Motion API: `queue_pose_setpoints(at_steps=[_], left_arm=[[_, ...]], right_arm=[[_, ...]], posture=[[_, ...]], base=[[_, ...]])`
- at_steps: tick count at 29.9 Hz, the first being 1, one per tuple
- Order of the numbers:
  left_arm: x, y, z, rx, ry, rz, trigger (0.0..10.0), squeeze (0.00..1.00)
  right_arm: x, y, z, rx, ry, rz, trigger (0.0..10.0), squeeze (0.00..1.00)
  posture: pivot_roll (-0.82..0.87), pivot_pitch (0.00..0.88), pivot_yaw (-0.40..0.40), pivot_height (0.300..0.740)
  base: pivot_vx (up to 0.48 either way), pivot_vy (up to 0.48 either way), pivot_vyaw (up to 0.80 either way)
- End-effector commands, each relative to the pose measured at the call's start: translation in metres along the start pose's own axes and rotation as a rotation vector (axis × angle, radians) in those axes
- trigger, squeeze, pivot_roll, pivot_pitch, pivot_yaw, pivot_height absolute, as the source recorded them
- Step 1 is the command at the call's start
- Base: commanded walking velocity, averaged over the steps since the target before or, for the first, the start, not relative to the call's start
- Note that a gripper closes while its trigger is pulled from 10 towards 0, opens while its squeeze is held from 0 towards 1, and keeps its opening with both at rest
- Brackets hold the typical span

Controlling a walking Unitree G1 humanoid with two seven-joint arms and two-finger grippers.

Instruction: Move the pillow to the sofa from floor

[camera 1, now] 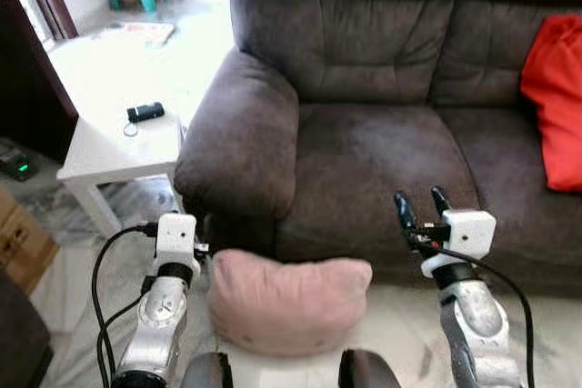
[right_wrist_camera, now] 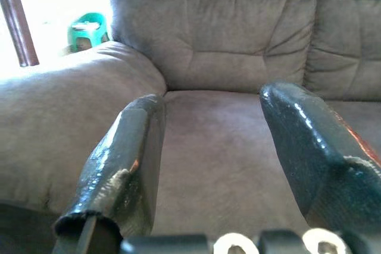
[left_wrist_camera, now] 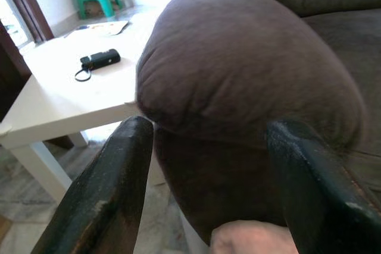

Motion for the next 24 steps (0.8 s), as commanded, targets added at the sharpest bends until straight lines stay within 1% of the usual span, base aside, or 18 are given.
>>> queue_pose_setpoints(at_steps=[1,7,12,24], left_arm=[[-0.0029,-0.0003,-0.001,-0.001,0.016,-0.009,10.0,0.0],[-0.0015,-0.0009,0.0003,0.007,0.019,-0.016,10.0,0.0],[0.0013,0.0007,0.0075,0.035,0.026,-0.03,10.0,0.0],[0.0007,0.0005,0.0077,0.036,0.029,-0.025,10.0,0.0]], right_arm=[[-0.004,0.0019,0.0018,0.005,0.006,0.012,10.0,0.0],[-0.0045,0.0023,0.0015,0.005,0.009,0.013,10.0,0.0],[-0.0055,0.003,0.0019,0.007,0.009,0.014,10.0,0.0],[-0.0046,0.0042,0.0008,-0.002,0.015,0.009,10.0,0.0]], posture=[[-0.03,0.02,-0.019,0.591],[-0.03,0.02,-0.019,0.591],[-0.03,0.021,-0.017,0.591],[-0.03,0.021,-0.02,0.591]], base=[[0.0,0.0,0.0],[0.0,0.0,0.0],[0.0,0.0,0.0],[0.0,0.0,0.0]])
Point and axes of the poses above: a point about 5 cm out from each wrist's last joint towards the gripper, its own y axis pointing out of the wrist towards the gripper, its own z axis along the axis of the wrist's last joint, x = y × z, the point moved 3 cm from there along y, pointing out of the wrist towards the gripper, and after that the axes turned 12 degrees about y, right-handed, at the moved point
